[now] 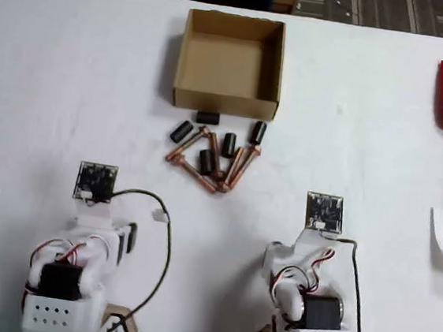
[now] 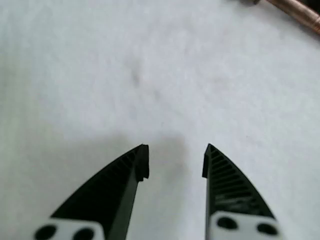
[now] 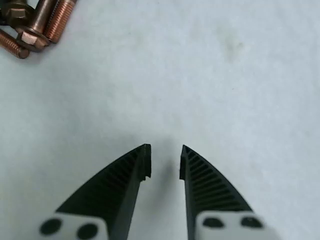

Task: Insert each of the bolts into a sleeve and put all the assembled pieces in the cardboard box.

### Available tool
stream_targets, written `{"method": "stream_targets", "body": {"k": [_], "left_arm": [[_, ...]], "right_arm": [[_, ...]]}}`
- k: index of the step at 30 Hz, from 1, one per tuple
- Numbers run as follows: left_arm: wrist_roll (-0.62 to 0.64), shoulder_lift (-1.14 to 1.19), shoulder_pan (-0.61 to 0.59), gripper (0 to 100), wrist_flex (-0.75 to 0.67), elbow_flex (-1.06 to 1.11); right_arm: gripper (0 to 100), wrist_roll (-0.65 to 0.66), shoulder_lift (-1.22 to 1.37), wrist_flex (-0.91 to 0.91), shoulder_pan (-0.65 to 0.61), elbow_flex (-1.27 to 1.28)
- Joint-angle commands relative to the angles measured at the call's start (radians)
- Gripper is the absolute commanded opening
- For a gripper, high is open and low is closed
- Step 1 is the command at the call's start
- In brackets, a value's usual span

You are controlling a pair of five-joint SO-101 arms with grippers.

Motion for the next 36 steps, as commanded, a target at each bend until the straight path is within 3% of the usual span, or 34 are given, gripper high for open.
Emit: {"method": "stream_targets", "body": {"k": [1,21,30,36], "left_arm": [[0.008,-0.023,-0.008,20,0.003,0.021],[0.008,-0.023,-0.008,20,0.003,0.021],[0.008,-0.023,-0.008,20,0.003,0.021],[0.008,-0.023,-0.008,20,0.003,0.021]], "right_arm": [[9.2,-0.008,-0.01,0.002,0.007,0.011],[9.4,-0.008,-0.012,-0.008,0.004,0.011],[9.4,-0.011,-0.01,-0.3,0.007,0.011],[9.5,-0.006,-0.012,-0.4,0.038,0.011]]}}
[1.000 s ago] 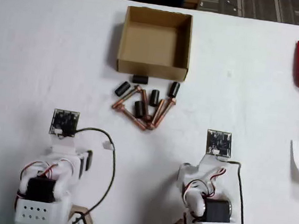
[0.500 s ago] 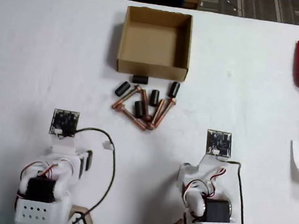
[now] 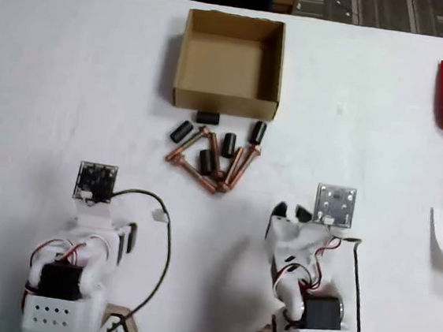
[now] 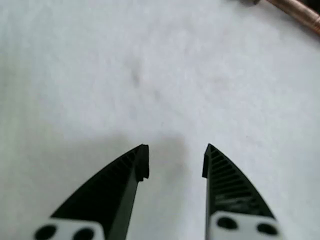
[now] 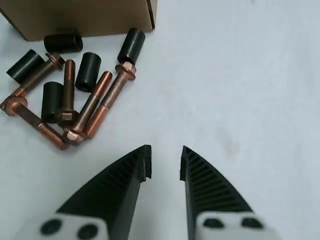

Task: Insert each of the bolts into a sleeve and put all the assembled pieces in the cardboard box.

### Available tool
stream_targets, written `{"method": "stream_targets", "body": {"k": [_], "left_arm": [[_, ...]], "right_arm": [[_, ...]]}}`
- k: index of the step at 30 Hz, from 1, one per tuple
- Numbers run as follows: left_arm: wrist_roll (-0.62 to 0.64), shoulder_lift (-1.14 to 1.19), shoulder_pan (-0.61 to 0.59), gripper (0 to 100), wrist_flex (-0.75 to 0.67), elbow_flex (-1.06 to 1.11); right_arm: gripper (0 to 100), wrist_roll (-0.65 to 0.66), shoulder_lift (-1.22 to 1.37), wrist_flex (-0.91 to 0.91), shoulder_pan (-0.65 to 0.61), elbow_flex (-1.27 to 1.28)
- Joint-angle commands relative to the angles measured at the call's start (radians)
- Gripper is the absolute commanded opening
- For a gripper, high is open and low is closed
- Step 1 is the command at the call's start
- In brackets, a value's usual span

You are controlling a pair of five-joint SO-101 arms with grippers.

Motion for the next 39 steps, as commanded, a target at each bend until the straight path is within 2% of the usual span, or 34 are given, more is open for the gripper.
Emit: {"method": "stream_targets", "body": {"k": [1,4,10,14,20,23,26,29,32,34,39], "left_arm": [[0.008,-0.023,-0.008,20,0.003,0.021],[0.008,-0.023,-0.008,20,0.003,0.021],[0.008,-0.023,-0.008,20,0.003,0.021],[0.008,-0.023,-0.008,20,0.003,0.021],[0.008,-0.023,-0.008,20,0.003,0.021],[0.008,-0.023,-0.008,20,0.003,0.021],[0.008,-0.023,-0.008,20,0.003,0.021],[0.008,-0.023,-0.008,20,0.003,0.021],[0.008,-0.023,-0.008,20,0.003,0.021],[0.008,-0.023,-0.008,20,0.003,0.021],[0.008,-0.023,-0.008,20,0.003,0.021]], "right_arm": [[9.5,-0.002,-0.012,-0.044,0.048,0.011],[9.5,0.023,-0.013,-0.073,0.084,0.011],[9.4,0.276,-0.013,-0.177,0.136,-0.048],[10.1,0.302,-0.008,-0.154,0.182,-0.249],[19.9,0.302,0.077,0.025,0.18,-0.689],[18.9,0.302,0.297,0.16,0.18,-0.965],[18.0,0.296,0.636,0.332,0.179,-1.284],[18.0,0.285,1.033,0.604,0.12,-1.61],[18.0,0.187,1.403,0.848,0.064,-1.869],[18.0,0.152,1.589,0.86,0.051,-1.969],[18.3,0.158,1.902,0.852,-0.001,-2.079]]}}
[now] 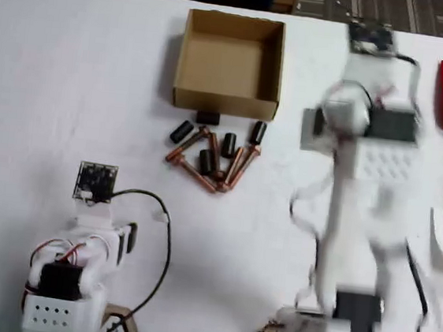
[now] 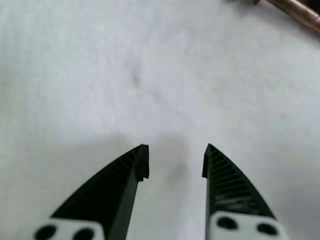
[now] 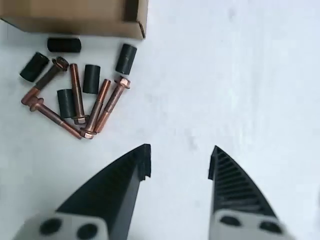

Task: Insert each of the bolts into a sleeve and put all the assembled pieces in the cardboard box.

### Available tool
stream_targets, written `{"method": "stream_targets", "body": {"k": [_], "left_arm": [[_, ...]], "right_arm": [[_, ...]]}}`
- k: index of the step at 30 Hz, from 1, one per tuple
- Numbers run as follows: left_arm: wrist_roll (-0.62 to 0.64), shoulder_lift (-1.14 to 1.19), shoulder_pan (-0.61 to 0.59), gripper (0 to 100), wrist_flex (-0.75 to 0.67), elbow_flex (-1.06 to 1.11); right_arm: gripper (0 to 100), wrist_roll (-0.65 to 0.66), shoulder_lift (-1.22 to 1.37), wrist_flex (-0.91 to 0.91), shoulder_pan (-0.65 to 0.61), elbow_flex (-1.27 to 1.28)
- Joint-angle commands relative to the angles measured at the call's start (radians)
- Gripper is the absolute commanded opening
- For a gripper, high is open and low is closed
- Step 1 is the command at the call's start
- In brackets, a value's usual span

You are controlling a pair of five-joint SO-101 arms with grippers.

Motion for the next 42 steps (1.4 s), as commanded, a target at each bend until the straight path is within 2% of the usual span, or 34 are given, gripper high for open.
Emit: {"method": "stream_targets", "body": {"k": [1,3,7,16,21,26,32,39,42], "left_arm": [[0.008,-0.023,-0.008,20,0.003,0.021],[0.008,-0.023,-0.008,20,0.003,0.021],[0.008,-0.023,-0.008,20,0.003,0.021],[0.008,-0.023,-0.008,20,0.003,0.021],[0.008,-0.023,-0.008,20,0.003,0.021],[0.008,-0.023,-0.008,20,0.003,0.021],[0.008,-0.023,-0.008,20,0.003,0.021],[0.008,-0.023,-0.008,20,0.003,0.021],[0.008,-0.023,-0.008,20,0.003,0.021]], "right_arm": [[18.3,0.015,0.229,0.021,-0.07,-0.118],[18.5,0.055,0.332,0.021,-0.107,-0.161],[22.6,0.054,0.529,0.021,-0.145,-0.292],[23.0,-0.061,0.84,0.021,-0.173,-0.603],[22.9,-0.176,0.915,0.021,-0.211,-0.684],[22.9,-0.204,0.958,0.021,-0.245,-0.747],[22.9,-0.345,1.041,0.021,-0.174,-0.822],[22.9,-0.351,1.15,0.021,-0.166,-0.922],[22.9,-0.316,1.188,0.021,-0.173,-0.999]]}}
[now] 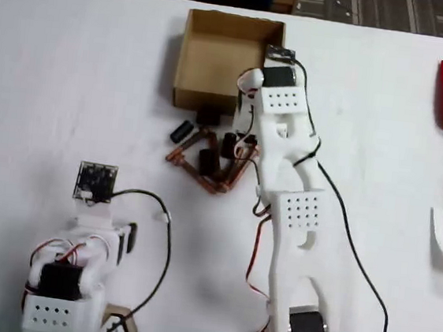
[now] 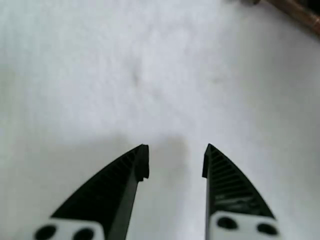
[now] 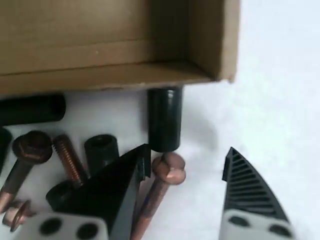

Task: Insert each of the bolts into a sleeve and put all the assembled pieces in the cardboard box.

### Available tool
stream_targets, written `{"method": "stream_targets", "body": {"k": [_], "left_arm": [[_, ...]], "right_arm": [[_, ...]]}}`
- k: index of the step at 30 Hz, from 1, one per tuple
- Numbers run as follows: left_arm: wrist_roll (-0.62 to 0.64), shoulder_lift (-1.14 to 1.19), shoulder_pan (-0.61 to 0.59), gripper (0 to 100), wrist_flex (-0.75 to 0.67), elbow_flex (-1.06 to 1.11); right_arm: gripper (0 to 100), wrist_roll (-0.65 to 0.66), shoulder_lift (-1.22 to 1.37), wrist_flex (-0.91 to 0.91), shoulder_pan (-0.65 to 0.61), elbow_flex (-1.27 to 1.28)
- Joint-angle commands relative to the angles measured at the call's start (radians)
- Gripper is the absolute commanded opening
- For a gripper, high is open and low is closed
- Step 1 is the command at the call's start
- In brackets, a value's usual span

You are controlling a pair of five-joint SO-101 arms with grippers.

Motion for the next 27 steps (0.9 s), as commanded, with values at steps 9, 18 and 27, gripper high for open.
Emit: {"method": "stream_targets", "body": {"k": [9,18,27], "left_arm": [[0.008,-0.023,-0.008,20,0.003,0.021],[0.008,-0.023,-0.008,20,0.003,0.021],[0.008,-0.023,-0.008,20,0.003,0.021]], "right_arm": [[22.9,0.08,0.099,0.002,-0.002,-0.215],[22.9,0.143,0.168,-0.048,-0.008,-0.262],[0.9,0.292,0.173,-0.064,-0.001,-0.253]]}}
